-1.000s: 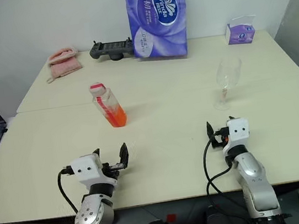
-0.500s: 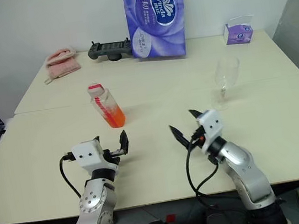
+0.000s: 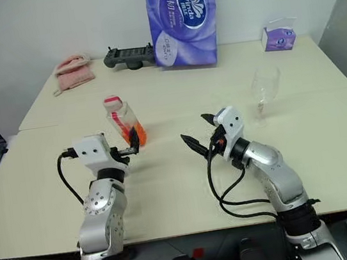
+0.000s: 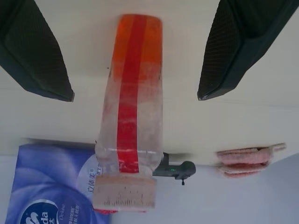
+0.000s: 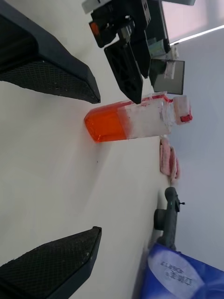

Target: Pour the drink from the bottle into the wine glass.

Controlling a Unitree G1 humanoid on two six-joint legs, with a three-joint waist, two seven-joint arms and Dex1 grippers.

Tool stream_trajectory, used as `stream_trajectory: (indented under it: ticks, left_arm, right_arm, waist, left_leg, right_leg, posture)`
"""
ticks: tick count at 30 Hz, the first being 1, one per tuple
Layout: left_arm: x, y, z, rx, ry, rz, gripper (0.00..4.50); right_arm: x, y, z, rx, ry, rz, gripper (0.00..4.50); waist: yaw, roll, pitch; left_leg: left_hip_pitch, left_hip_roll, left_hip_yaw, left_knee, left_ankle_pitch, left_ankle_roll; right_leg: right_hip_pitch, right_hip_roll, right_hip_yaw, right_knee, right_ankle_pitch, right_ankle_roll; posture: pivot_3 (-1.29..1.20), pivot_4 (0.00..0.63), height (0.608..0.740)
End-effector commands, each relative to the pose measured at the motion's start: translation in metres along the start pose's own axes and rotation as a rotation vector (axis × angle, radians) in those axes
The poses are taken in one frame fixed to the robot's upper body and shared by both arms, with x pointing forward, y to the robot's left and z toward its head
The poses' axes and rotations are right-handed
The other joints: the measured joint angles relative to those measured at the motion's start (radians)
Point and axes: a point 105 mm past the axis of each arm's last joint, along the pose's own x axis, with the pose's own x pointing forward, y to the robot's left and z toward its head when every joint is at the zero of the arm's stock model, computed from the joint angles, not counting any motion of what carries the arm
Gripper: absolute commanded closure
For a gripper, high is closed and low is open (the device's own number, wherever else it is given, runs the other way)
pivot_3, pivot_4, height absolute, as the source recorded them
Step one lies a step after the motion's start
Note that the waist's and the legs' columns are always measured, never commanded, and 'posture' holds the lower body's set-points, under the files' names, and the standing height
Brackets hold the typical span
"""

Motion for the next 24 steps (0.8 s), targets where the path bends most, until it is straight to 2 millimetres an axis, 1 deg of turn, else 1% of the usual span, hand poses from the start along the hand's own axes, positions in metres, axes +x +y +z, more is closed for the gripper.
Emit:
stream_trajectory:
  ticks: [1,4,8,10,16,19,24]
  left_arm:
    - [0.009,0.0,0.022,-0.004,-0.039,-0.013,0.0]
    - [0.017,0.006,0.028,0.001,-0.038,0.018,0.0]
    - [0.027,0.003,0.03,0.009,-0.026,-0.006,0.0]
    - [0.031,0.002,0.03,0.018,-0.026,-0.024,0.0]
    - [0.045,0.005,0.026,0.021,-0.026,-0.028,0.0]
    - [0.053,0.001,0.029,0.02,-0.05,-0.049,0.0]
    - [0.059,-0.005,0.031,0.013,-0.065,-0.075,0.0]
  right_arm:
    - [0.006,0.009,0.033,0.055,-0.085,0.115,0.01]
    - [0.01,0.02,0.048,0.083,-0.084,0.213,0.01]
    - [0.015,0.033,0.072,0.076,-0.108,0.312,0.01]
    - [0.016,0.035,0.078,0.061,-0.114,0.33,0.01]
    - [0.015,0.036,0.076,0.042,-0.095,0.331,0.01]
    - [0.014,0.037,0.071,0.037,-0.076,0.33,0.01]
    - [0.013,0.037,0.062,0.007,-0.033,0.32,0.01]
  waist:
    - [0.0,0.0,0.0]
    - [0.0,0.0,0.0]
    - [0.0,0.0,0.0]
    - [0.0,0.0,0.0]
    - [0.0,0.0,0.0]
    - [0.0,0.0,0.0]
    - [0.0,0.0,0.0]
  left_leg:
    - [0.0,0.0,0.0,0.0,0.0,0.0]
    - [0.0,0.0,0.0,0.0,0.0,0.0]
    - [-0.001,0.0,0.0,0.0,0.0,0.0]
    - [-0.001,0.0,0.0,0.0,0.0,0.0]
    - [-0.001,0.0,0.0,0.0,0.0,0.0]
    - [-0.001,0.0,0.0,0.0,0.0,0.0]
    - [-0.001,0.0,0.0,0.0,0.0,0.0]
  right_leg:
    - [0.0,0.0,0.0,0.001,0.0,0.0]
    - [-0.001,0.0,0.0,0.001,0.0,0.0]
    - [-0.001,0.001,0.0,0.001,0.001,-0.001]
    - [-0.002,0.0,0.0,0.001,0.001,-0.001]
    - [-0.002,0.0,0.0,0.001,0.001,-0.001]
    - [-0.002,0.0,0.0,0.001,0.001,-0.001]
    - [-0.002,0.0,0.001,0.001,0.001,-0.001]
  posture:
    - [0.0,0.15,0.74]
    - [0.0,0.15,0.74]
    - [0.0,0.15,0.74]
    - [0.0,0.15,0.74]
    - [0.0,0.15,0.74]
    - [0.0,0.15,0.74]
    - [0.0,0.15,0.74]
